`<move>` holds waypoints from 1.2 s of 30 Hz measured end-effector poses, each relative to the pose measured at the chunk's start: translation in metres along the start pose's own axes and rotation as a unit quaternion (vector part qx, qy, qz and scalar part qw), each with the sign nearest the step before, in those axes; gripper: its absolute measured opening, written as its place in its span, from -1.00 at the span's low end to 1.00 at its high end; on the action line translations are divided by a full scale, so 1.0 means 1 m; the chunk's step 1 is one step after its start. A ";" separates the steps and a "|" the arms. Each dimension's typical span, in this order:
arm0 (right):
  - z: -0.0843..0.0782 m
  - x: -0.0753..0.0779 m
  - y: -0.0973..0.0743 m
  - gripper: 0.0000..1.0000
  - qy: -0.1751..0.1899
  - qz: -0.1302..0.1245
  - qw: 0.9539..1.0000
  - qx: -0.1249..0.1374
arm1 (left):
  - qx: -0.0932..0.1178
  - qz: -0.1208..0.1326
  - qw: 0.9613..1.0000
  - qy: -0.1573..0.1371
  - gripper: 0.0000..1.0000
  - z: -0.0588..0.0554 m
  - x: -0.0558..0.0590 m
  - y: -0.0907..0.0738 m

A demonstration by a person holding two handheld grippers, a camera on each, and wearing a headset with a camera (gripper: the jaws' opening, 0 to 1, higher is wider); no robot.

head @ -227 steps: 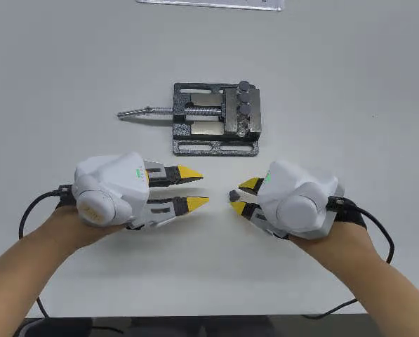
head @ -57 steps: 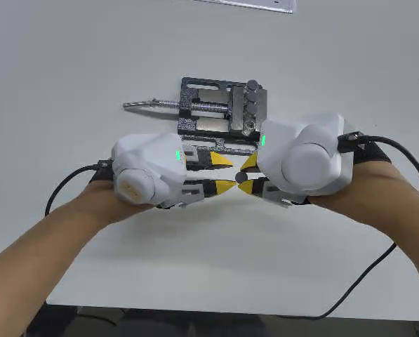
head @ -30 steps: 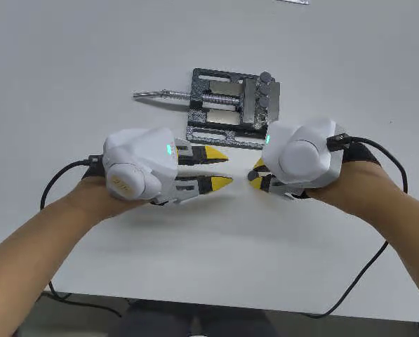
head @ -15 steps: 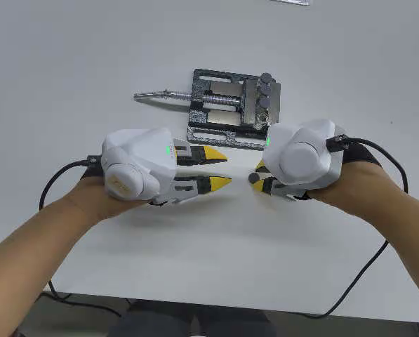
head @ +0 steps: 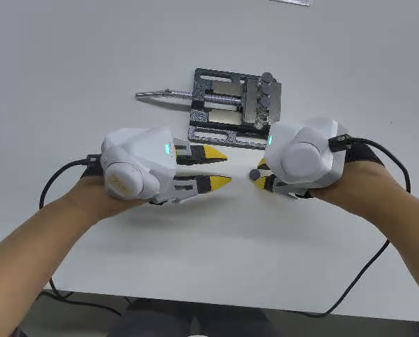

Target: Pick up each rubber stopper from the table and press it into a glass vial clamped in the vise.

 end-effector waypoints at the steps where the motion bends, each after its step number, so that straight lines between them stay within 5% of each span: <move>1: 0.000 0.000 -0.001 -0.70 -0.001 -0.001 1.000 0.000 | 0.000 0.000 1.000 0.000 -0.71 0.000 0.000 0.000; 18: 0.011 -0.004 0.000 -0.70 -0.064 -0.022 0.997 -0.030 | 0.004 0.004 1.000 0.000 -0.72 -0.001 -0.001 -0.004; 36: 0.015 -0.002 0.005 -0.75 -0.081 -0.015 0.995 -0.050 | 0.007 0.014 1.000 -0.010 -0.71 -0.008 -0.005 -0.009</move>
Point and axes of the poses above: the centre of the closed fingertips' face, and the gripper's own axes: y roughly forward along the fingers, x roughly to its right, z roughly out of its top, the point moved 9 cm from there along -y, roughly backward along the fingers, and after that the axes turned 10 degrees about -x, right-handed, at the moved point
